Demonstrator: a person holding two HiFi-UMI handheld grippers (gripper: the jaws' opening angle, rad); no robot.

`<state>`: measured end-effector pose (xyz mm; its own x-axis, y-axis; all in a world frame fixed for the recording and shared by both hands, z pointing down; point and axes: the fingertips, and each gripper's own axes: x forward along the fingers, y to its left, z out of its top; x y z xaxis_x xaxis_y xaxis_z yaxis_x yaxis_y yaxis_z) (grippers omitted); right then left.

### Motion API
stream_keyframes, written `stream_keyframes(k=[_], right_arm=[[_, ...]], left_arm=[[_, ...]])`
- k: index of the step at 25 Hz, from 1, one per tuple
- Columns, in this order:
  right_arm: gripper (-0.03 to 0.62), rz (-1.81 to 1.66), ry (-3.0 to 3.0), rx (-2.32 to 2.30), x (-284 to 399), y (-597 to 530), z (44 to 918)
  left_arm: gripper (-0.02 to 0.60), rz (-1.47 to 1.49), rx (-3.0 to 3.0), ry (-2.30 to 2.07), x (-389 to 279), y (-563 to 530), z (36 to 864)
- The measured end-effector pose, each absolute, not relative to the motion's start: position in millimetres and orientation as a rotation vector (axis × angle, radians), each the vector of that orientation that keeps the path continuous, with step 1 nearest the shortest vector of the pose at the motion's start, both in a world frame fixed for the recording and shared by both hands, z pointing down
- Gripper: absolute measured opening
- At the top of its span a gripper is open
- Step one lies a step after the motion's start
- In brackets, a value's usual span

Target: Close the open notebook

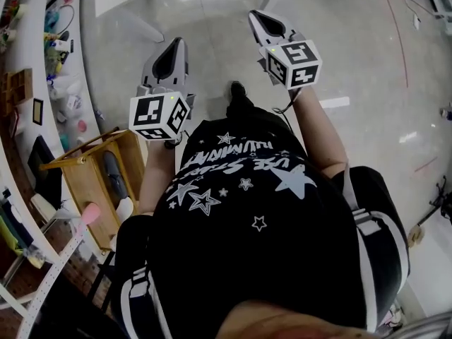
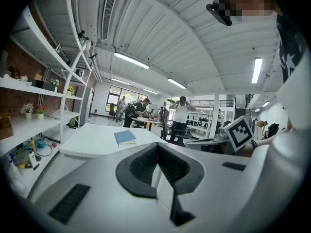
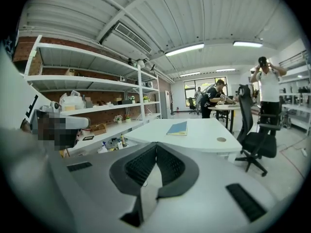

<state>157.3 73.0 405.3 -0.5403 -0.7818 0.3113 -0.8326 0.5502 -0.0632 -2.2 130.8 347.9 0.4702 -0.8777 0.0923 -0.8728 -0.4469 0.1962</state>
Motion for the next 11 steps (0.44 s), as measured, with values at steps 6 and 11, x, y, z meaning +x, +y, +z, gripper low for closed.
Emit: stream_keyframes(k=[6, 11], right_arm=[[0.009, 0.296, -2.515, 1.393, 155, 117, 400], [0.009, 0.325, -2.480, 1.408, 161, 156, 405]], left_arm=[[0.011, -0.035, 2.531, -1.452, -3, 165, 349], [0.011, -0.040, 2.541, -1.413, 0, 197, 350]])
